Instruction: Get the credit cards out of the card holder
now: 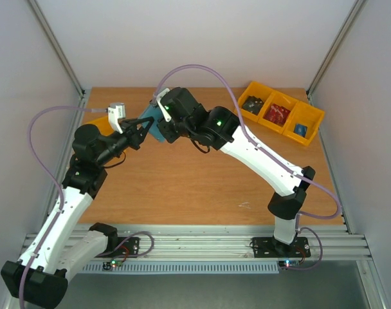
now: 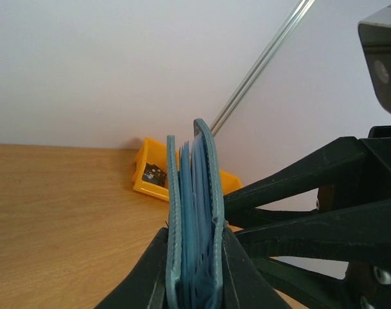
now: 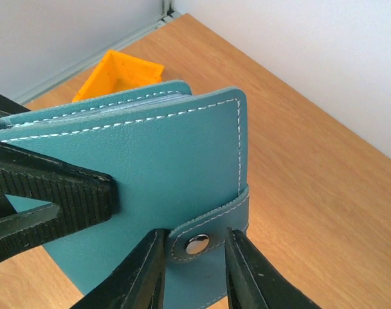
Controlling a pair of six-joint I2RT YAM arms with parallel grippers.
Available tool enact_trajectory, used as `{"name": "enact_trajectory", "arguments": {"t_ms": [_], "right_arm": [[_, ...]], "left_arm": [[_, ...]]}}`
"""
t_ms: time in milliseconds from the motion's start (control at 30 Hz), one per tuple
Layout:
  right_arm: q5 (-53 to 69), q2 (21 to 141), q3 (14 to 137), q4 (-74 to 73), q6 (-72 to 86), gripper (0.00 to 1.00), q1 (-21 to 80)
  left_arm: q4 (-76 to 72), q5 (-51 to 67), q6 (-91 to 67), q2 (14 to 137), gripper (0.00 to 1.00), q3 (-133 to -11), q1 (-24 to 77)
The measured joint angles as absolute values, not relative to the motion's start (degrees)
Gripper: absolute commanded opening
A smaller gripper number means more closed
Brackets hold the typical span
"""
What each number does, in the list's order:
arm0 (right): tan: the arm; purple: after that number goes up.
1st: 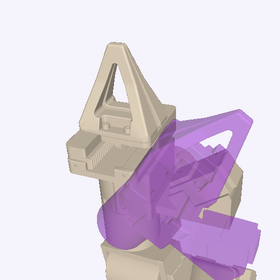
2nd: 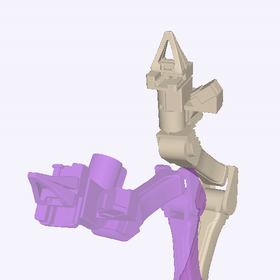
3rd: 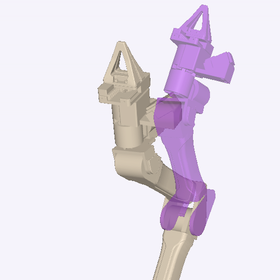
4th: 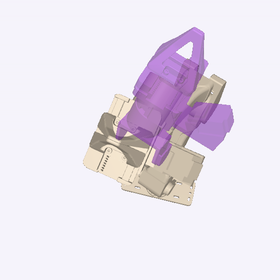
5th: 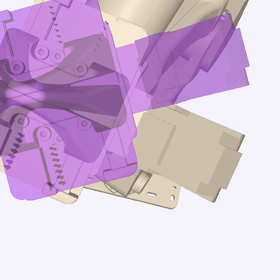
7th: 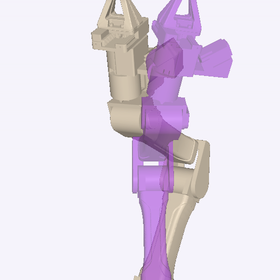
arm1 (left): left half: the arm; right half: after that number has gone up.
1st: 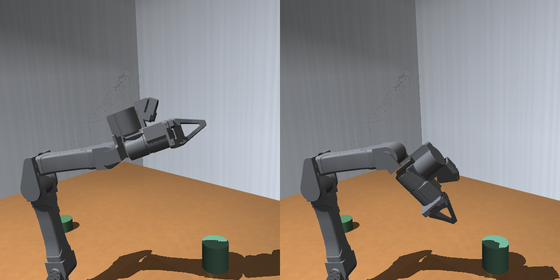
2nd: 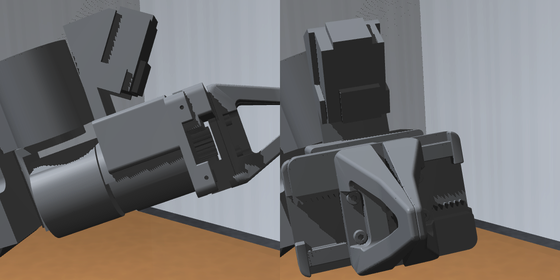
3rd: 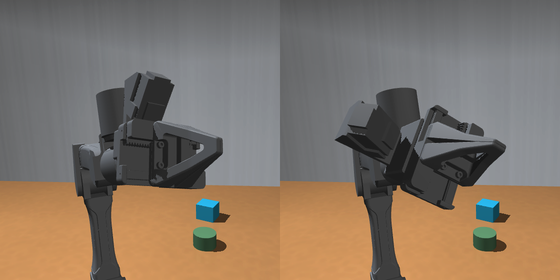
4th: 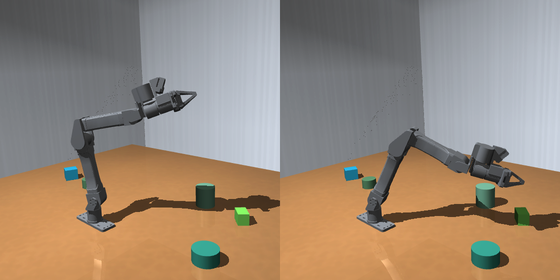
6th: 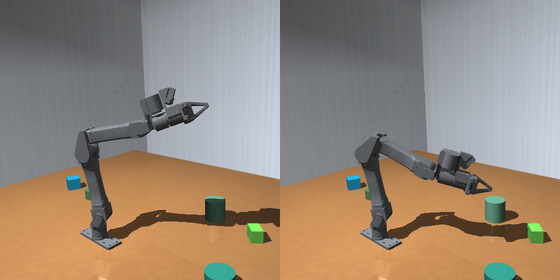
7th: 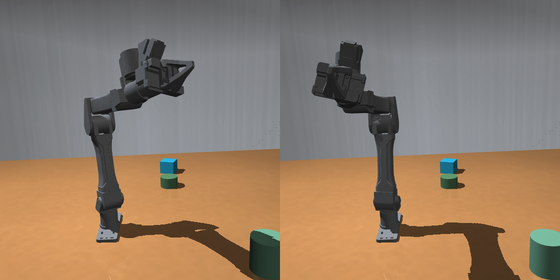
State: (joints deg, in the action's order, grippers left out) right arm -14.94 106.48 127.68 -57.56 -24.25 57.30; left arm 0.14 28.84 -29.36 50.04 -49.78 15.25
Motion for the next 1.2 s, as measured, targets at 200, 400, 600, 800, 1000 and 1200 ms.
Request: {"name": "enact_trajectory", "arguments": {"t_ms": [200,400,600,800,1000,1200], "right_arm": [[-16.6,107.9,129.2,-58.7,-24.2,0.16,57.7],[-18.2,108.9,130.1,-59.9,-24.0,0.01,58.1],[-18.5,108.9,130.4,-60.2,-24.0,0.01,58.2],[-18.8,108.9,130.5,-61.3,-25.0,0.01,58.2],[-19.1,108.6,129.8,-62.4,-26.7,0.01,57.8],[-21.4,105.2,123.5,-62.7,-27.8,0.01,50.5]], "left_arm": [[0.6,28.3,-29.6,50.2,0.0,-49.5,15.2],[0.9,27.8,-29.6,50.3,0.0,-49.3,15.3],[0.9,27.6,-29.6,50.4,0.0,-49.2,15.3],[0.9,27.7,-29.5,50.4,0.0,-48.9,15.5],[0.7,29.3,-28.4,50.3,0.0,-48.0,15.5],[0.6,34.5,-26.1,50.1,0.0,-46.9,16.0]]}}
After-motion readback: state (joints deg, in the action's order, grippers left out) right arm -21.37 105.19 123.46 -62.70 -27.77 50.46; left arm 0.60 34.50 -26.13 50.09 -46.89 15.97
